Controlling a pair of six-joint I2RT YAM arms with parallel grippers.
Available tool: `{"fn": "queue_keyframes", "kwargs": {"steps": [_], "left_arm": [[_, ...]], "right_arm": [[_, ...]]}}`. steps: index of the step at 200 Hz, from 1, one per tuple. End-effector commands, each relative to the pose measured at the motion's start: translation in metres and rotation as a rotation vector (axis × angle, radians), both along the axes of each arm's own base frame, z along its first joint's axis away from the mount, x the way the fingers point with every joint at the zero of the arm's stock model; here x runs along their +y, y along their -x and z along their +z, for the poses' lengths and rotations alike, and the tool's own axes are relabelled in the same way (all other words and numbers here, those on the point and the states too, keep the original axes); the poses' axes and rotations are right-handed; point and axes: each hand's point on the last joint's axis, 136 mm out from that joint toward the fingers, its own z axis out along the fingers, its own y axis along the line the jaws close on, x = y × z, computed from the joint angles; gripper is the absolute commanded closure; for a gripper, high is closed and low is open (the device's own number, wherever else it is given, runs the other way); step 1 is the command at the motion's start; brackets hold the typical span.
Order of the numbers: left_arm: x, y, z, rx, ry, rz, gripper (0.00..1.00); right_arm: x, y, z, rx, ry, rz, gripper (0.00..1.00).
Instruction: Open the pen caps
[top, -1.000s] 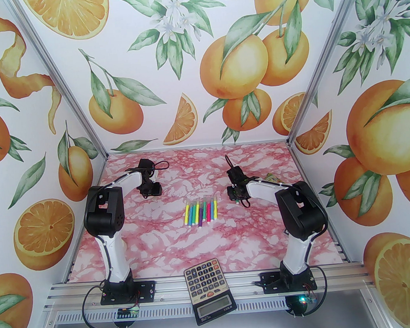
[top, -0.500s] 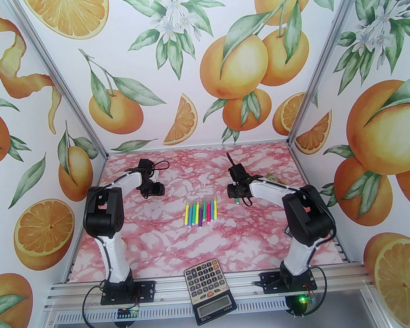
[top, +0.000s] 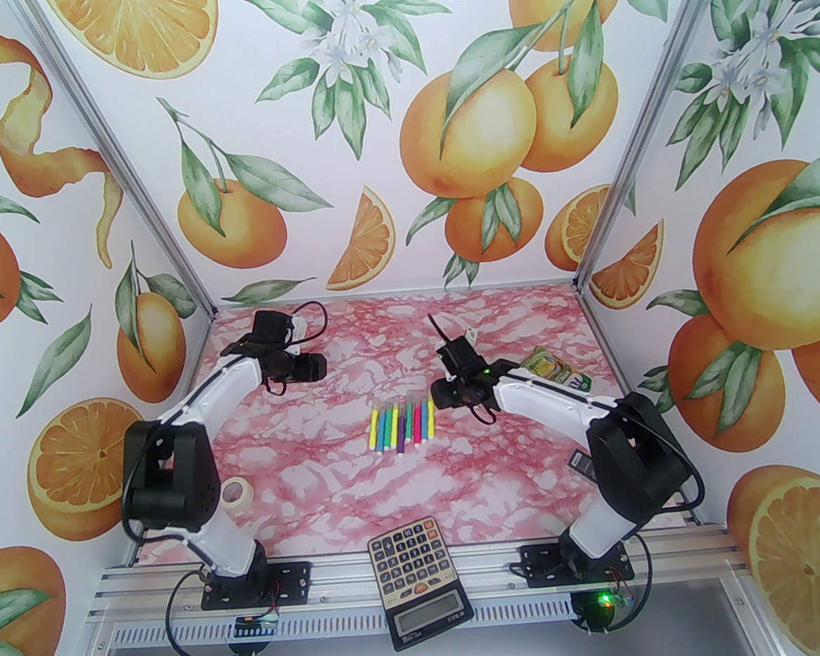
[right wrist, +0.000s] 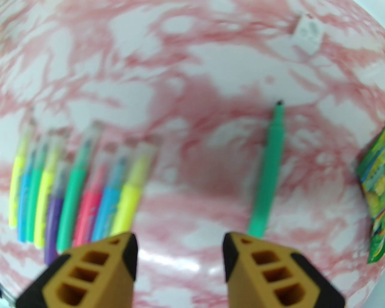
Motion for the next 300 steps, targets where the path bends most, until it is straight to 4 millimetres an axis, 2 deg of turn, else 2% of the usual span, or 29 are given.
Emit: {"fn": "queue_keyframes", "kwargs": {"steps": [1,54,113,161,199,300], "left_arm": [[-0.019,0.009,0.015,-0.069,0.075,-0.035,0.31],[-0.059,0.046,0.025,-0.149,0.135,-0.124,0.31],[-0.074,0.074,0.027,-0.209,0.207,-0.159,0.31],[-0.072,0.079,0.027,-0.227,0.196,-0.159,0.31],[-0.069,0.079,0.029,-0.235,0.184,-0.152,0.31],[-0.066,0.076,0.032,-0.249,0.171,-0.133,0.31]], "right_arm": [[0.014,0.019,-0.001,0.049,-0.061,0.021,0.48],[0.024,0.032,-0.022,0.116,-0.1,0.032,0.53],[0.033,0.035,-0.041,0.162,-0.127,0.044,0.56],[0.038,0.031,-0.052,0.179,-0.132,0.044,0.58],[0.034,0.03,-0.062,0.192,-0.095,0.028,0.61],[0.004,0.021,-0.068,0.183,0.122,-0.012,0.66]]}}
